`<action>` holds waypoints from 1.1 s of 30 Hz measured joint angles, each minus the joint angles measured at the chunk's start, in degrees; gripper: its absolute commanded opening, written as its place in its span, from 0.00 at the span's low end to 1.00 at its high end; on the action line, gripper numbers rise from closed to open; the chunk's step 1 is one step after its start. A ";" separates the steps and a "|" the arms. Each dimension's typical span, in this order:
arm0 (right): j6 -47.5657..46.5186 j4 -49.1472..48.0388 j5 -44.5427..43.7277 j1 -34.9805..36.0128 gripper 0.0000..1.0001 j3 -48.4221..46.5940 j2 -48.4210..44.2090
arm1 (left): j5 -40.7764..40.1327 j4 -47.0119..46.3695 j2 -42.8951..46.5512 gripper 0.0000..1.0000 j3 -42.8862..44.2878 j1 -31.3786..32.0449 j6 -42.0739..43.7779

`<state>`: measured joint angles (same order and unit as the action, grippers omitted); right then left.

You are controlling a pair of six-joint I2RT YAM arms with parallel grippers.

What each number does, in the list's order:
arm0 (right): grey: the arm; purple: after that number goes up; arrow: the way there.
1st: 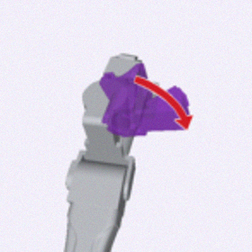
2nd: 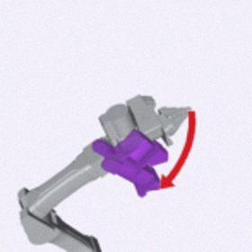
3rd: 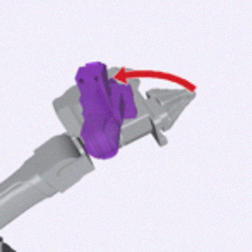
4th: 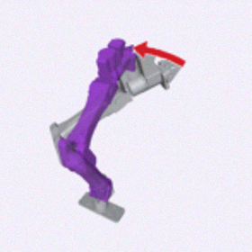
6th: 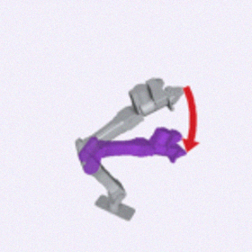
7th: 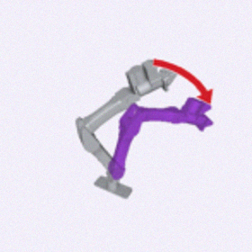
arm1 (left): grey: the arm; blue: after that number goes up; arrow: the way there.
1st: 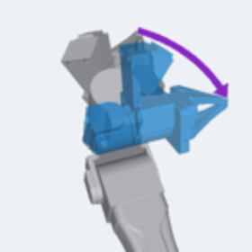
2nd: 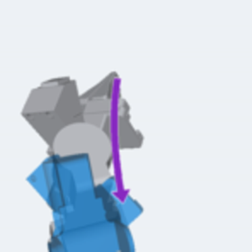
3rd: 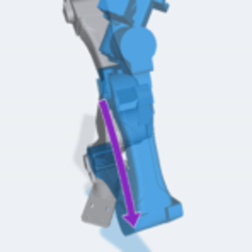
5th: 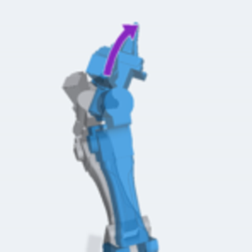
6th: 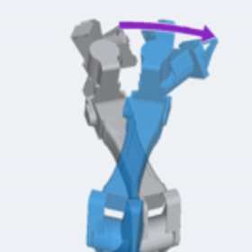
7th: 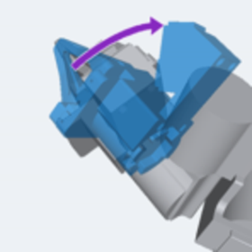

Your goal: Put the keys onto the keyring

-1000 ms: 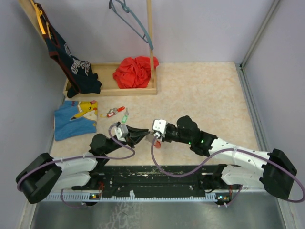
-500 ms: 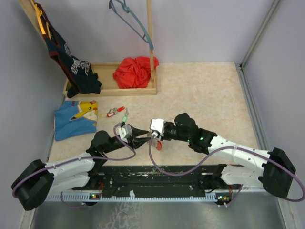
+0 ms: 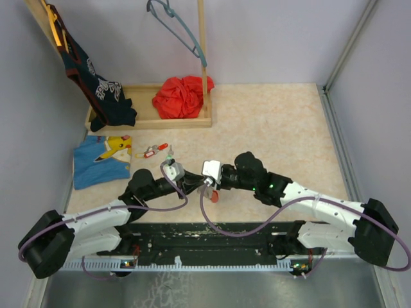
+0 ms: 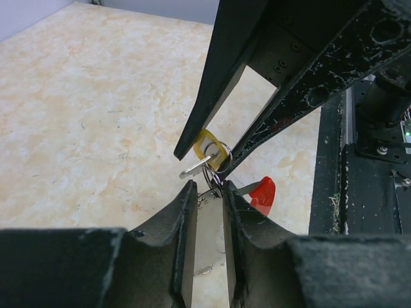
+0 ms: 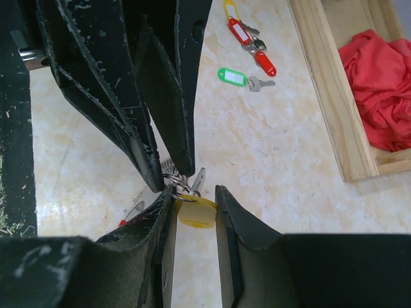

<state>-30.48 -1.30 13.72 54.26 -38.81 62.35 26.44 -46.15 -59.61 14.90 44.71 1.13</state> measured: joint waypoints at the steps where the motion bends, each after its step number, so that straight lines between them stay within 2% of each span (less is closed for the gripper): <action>1: 0.00 0.22 0.07 0.00 0.00 -0.07 0.00 | 0.00 0.15 -0.22 0.22 0.15 0.00 0.04; 5: -0.07 1.14 0.04 0.00 0.00 -0.66 0.04 | 0.09 0.35 -0.42 0.00 0.28 0.00 0.13; 20: 1.55 0.50 -5.11 0.07 0.00 0.63 -0.57 | -4.09 1.16 2.95 0.00 -0.20 0.04 0.31; 32: 4.59 -4.09 -1.25 -0.04 0.00 3.56 2.89 | -5.97 -2.86 2.84 0.00 -3.61 0.17 -2.14; 33: 4.76 -4.09 -0.94 -0.04 0.05 3.56 3.10 | -6.01 -3.15 2.58 0.00 -3.63 0.17 -2.27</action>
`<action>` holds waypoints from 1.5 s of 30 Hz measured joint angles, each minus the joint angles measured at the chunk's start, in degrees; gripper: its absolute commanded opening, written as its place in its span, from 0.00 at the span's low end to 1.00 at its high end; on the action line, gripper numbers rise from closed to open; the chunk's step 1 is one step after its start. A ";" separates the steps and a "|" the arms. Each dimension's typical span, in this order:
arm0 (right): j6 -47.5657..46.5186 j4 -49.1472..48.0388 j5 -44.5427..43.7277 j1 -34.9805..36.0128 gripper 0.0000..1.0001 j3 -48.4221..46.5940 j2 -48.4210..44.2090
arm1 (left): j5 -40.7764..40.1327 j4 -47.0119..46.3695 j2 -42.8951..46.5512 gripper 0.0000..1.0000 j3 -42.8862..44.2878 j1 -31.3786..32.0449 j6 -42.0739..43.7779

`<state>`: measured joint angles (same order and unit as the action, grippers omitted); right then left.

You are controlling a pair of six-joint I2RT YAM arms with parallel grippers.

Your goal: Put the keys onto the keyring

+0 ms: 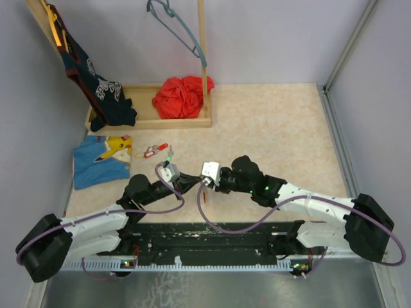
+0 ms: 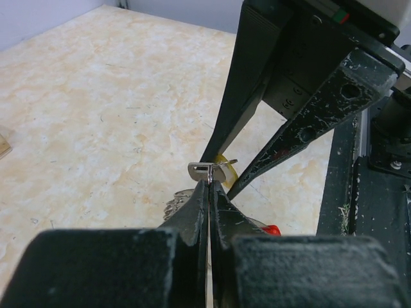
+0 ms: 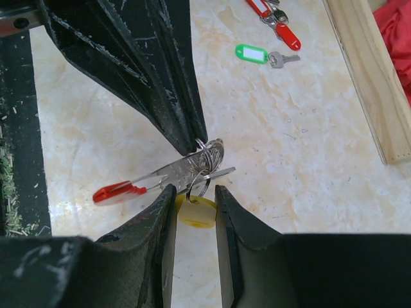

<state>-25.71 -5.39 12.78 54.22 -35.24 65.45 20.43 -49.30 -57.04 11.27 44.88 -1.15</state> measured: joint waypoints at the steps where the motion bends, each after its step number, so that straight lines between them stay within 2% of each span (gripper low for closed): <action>1: 0.09 0.00 0.26 0.00 0.10 0.00 0.04 | -0.09 -0.15 -0.15 0.00 0.00 0.00 -0.11; 4: 0.46 0.04 0.61 0.00 0.24 0.09 -0.20 | -0.46 -0.55 -0.15 0.00 -0.02 0.00 -0.07; 8: 0.70 0.33 0.61 0.00 0.33 1.25 -2.40 | -0.70 0.15 0.59 0.00 -0.07 0.02 0.57; 14: 0.94 -0.35 0.63 -0.68 0.36 3.02 -7.67 | -1.31 1.03 2.43 0.00 -0.07 -0.02 1.99; 20: 0.94 -2.97 1.38 -1.07 0.37 3.02 -7.87 | -1.33 1.49 2.38 0.00 -0.07 -0.02 2.47; 30: 3.93 -8.33 3.43 -1.09 0.37 3.02 -5.18 | -1.33 1.42 1.70 0.00 -0.07 -0.02 2.45; 34: 5.33 -9.57 3.43 -1.09 0.34 3.02 -3.72 | -1.33 1.31 1.49 0.00 -0.07 -0.02 2.45; 39: 6.03 -9.79 2.95 -1.09 0.27 3.02 -2.49 | -1.33 1.29 1.31 0.00 -0.07 -0.02 2.43; 45: 6.45 -10.10 2.47 -1.09 0.12 3.02 -1.92 | -1.33 1.22 1.31 0.00 -0.07 -0.02 2.38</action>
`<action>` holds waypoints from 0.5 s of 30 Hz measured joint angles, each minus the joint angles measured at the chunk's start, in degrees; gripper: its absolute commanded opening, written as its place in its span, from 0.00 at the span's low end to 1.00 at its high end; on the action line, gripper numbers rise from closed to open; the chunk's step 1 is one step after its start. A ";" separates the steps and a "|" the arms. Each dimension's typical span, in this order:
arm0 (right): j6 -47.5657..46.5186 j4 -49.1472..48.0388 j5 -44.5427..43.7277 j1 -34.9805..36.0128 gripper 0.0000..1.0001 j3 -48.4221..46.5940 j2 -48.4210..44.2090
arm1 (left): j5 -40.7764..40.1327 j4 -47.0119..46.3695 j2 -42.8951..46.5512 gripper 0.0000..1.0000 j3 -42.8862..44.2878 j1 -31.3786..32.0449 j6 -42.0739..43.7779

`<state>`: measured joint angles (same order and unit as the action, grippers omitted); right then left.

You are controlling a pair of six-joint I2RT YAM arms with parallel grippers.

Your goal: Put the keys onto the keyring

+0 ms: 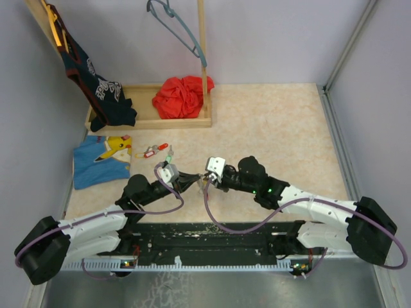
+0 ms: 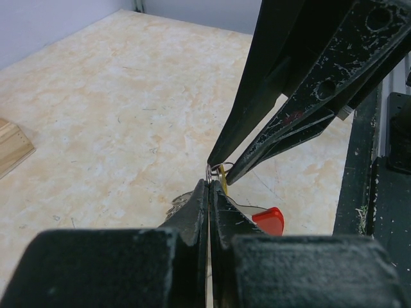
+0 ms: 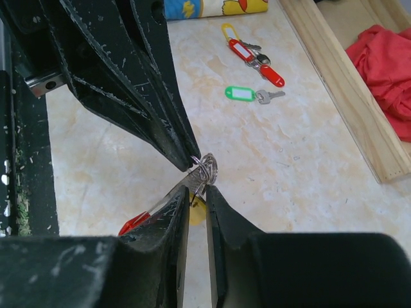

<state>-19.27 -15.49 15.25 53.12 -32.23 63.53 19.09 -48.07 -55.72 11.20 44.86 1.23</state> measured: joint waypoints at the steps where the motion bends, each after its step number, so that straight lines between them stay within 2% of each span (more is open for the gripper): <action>1: -0.02 -0.02 -0.04 0.00 0.08 0.00 0.00 | 0.00 -0.07 0.00 0.00 0.00 0.00 -0.04; 3: 0.00 -0.11 -0.17 0.00 0.00 0.00 0.11 | 0.02 -0.35 0.00 0.00 0.00 0.00 -0.15; 15: -1.90 -0.04 0.28 0.17 0.00 -0.09 1.75 | -0.02 -1.38 -0.61 0.00 -0.09 0.00 -1.25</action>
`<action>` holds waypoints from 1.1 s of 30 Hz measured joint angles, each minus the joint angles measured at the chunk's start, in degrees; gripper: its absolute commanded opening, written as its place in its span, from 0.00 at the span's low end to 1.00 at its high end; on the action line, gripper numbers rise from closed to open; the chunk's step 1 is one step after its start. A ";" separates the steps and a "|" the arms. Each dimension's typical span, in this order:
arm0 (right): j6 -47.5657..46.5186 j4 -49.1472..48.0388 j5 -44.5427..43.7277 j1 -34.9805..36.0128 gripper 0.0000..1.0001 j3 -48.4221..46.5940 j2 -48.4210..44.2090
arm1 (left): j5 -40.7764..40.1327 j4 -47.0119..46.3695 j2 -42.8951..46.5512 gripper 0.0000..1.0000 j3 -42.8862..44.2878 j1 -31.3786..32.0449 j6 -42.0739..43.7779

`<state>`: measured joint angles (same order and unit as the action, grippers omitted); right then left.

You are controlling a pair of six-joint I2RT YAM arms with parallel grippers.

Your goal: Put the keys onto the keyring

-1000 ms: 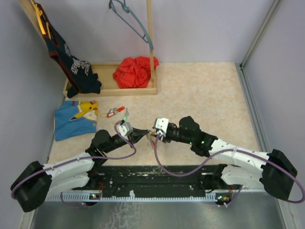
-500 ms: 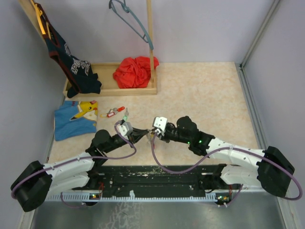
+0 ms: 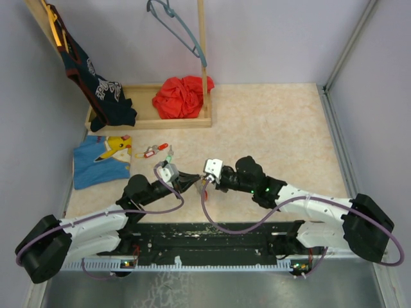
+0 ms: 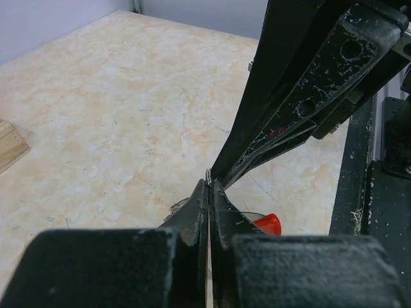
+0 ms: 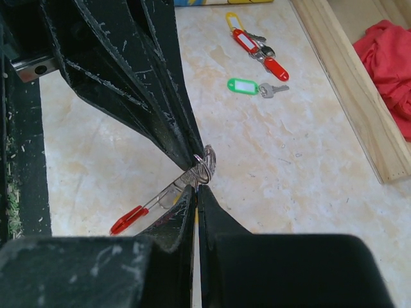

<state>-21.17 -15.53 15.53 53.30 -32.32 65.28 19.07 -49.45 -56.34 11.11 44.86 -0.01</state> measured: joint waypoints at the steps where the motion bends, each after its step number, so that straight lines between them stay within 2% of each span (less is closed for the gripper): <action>1: -0.28 0.09 -0.07 0.11 0.00 -0.07 0.17 | 0.02 -0.28 -0.22 0.00 -0.07 0.00 -0.13; 4: -1.29 0.66 -0.48 0.26 0.00 -0.44 0.57 | 0.02 -0.68 -0.46 0.00 -0.37 0.00 -0.24; 7: -2.86 2.51 -1.07 0.48 0.00 -1.33 0.46 | -0.04 -0.63 -0.42 0.09 -0.42 0.00 -0.20; 15: -7.30 9.53 -3.17 0.90 0.00 -5.70 0.09 | -0.31 3.56 1.77 0.24 -0.20 0.00 -0.22; 24: -10.19 13.92 -4.59 2.25 0.00 -8.35 -0.02 | 0.15 11.41 1.84 0.35 3.72 0.00 -2.19; 33: -11.85 15.63 -6.05 3.69 0.00 -9.49 -0.02 | 0.31 17.31 1.86 0.33 7.48 0.00 -5.46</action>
<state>-33.01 0.10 9.47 56.99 -41.80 65.25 19.38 -32.14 -54.48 18.59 44.86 -5.48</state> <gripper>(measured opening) 0.006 0.354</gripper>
